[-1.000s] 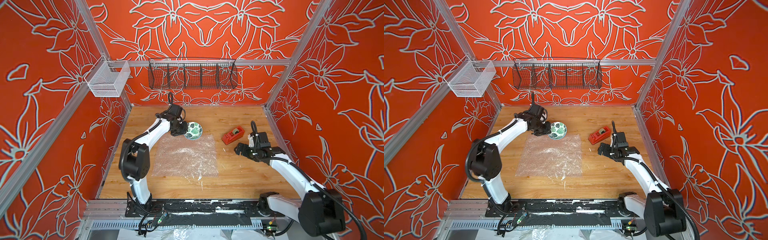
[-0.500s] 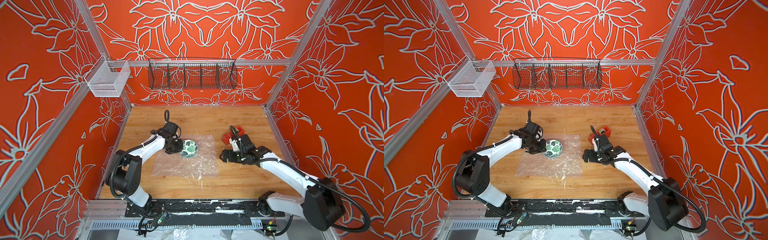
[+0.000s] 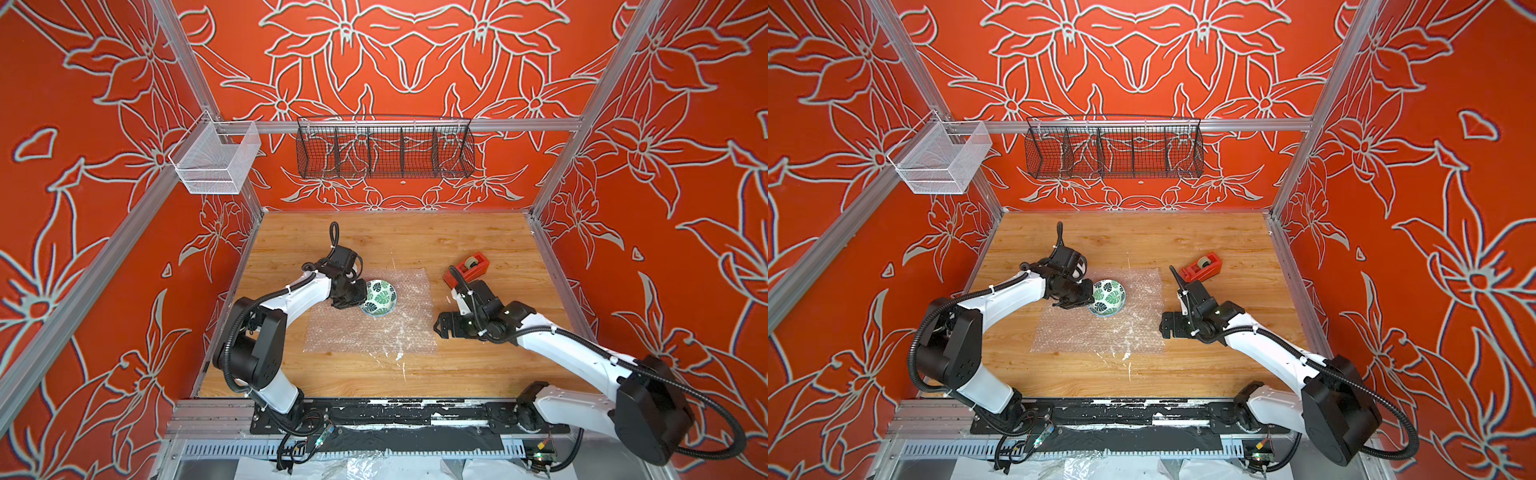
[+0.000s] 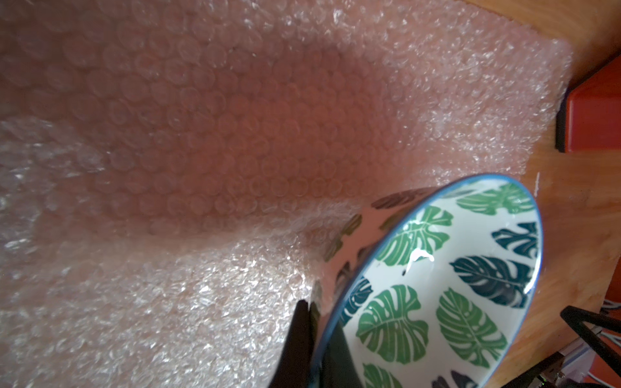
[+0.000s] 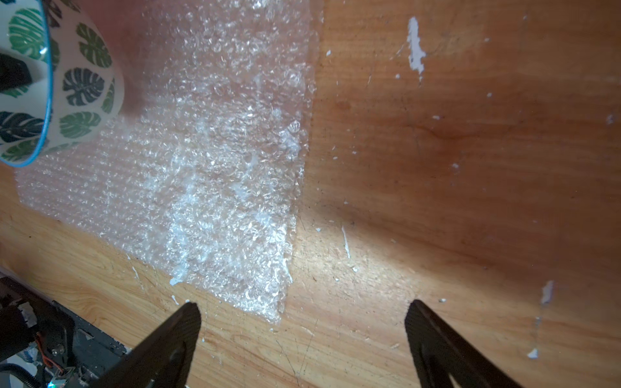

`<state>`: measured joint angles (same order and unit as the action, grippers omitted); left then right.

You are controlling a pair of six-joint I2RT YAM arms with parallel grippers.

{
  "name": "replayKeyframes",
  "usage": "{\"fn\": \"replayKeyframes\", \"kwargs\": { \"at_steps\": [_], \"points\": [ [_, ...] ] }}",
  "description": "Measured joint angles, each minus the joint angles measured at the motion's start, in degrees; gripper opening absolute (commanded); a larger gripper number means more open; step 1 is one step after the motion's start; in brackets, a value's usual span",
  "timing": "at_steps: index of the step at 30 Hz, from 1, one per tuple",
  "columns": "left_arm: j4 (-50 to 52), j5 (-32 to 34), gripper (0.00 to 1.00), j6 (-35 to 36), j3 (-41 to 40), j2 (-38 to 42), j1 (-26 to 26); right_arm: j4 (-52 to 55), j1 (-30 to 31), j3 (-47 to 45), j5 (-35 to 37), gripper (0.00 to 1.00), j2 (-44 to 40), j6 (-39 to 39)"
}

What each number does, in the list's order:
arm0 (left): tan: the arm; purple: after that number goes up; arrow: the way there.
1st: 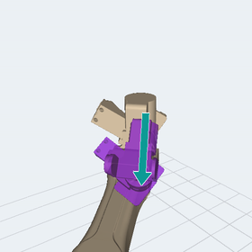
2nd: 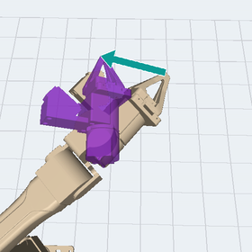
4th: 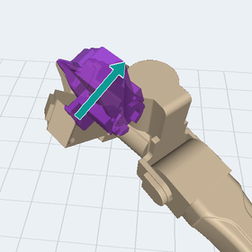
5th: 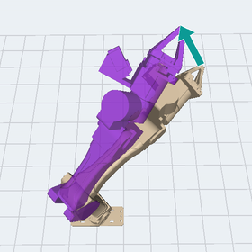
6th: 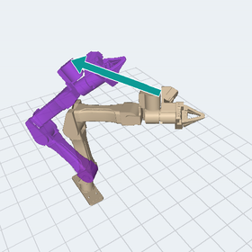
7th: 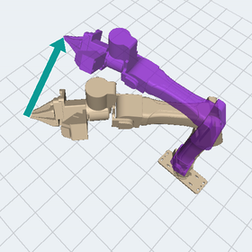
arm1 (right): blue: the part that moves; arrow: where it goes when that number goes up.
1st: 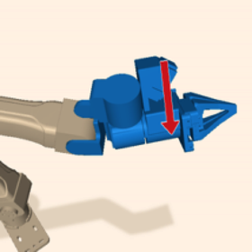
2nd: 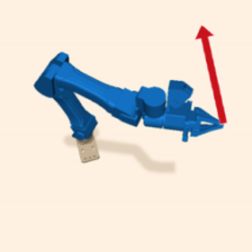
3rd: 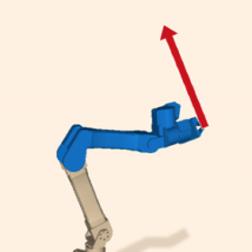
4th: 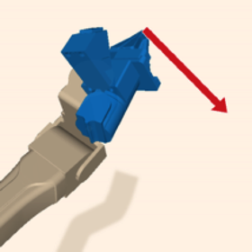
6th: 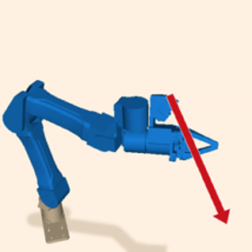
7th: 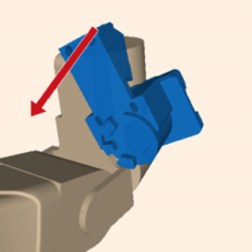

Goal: Wrap bowls in bubble wrap
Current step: Place the bowl on the bubble wrap.

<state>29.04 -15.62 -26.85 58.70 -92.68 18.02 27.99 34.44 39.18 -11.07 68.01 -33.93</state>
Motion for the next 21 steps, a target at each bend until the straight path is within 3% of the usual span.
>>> {"fn": "replayKeyframes", "kwargs": {
  "at_steps": [12, 19, 21],
  "points": [
    [0.6, 0.2, 0.01, 0.2, -0.4, -1.2, 0.0, -2.7, 2.7, -2.1, 0.1, 0.96, 0.6, -2.8],
    [0.9, 0.3, 0.15, 0.3, -0.4, -1.2, 0.0, -4.4, 3.5, -2.4, 0.0, 0.93, 2.1, -4.0],
    [0.9, 0.3, 0.27, 0.2, -0.4, -1.2, 0.0, -5.2, 3.8, -2.9, 0.0, 0.92, 2.4, -4.5]
  ]
}}
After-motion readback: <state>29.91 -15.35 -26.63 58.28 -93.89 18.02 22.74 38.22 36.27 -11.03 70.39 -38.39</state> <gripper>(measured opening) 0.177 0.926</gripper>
